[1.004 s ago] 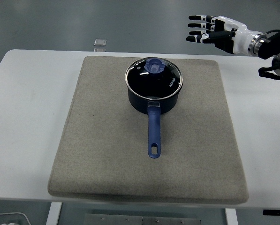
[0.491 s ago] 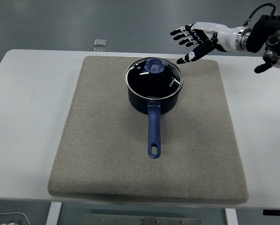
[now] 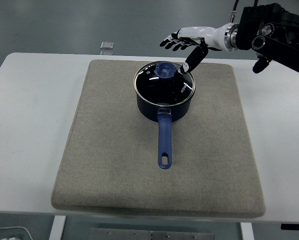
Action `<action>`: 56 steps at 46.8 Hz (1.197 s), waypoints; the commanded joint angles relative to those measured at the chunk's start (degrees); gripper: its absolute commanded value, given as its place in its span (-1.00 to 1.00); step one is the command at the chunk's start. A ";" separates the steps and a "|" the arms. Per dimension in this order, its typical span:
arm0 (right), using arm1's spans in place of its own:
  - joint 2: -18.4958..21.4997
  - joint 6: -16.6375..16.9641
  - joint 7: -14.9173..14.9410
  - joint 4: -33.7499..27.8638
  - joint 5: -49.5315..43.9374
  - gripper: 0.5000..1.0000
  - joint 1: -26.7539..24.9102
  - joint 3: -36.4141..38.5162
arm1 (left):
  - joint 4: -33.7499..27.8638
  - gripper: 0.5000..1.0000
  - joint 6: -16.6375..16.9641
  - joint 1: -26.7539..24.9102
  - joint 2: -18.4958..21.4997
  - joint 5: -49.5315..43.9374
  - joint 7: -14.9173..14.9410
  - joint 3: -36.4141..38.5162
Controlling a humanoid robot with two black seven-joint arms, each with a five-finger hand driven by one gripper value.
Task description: Lift the pot lid and place it to the right of the pot.
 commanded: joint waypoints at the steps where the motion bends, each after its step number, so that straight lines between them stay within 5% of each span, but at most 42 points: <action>1: 0.16 -0.21 -0.09 -0.17 -0.80 0.70 0.52 -1.59 | 0.00 1.00 0.00 -0.01 0.00 0.00 0.00 0.00; 20: 4.03 -1.18 -0.18 -2.36 -1.42 0.65 -0.09 -2.21 | 0.00 1.00 0.00 -0.01 0.00 0.00 0.00 0.00; 50: 4.73 -1.09 -0.26 -3.07 -3.17 -0.10 -0.97 -2.21 | 0.00 1.00 0.00 -0.01 0.00 0.00 0.00 0.00; 56: 4.73 -1.00 -0.26 -3.07 -3.09 -0.10 -0.62 -2.21 | 0.00 1.00 0.00 -0.01 0.00 0.00 0.00 0.00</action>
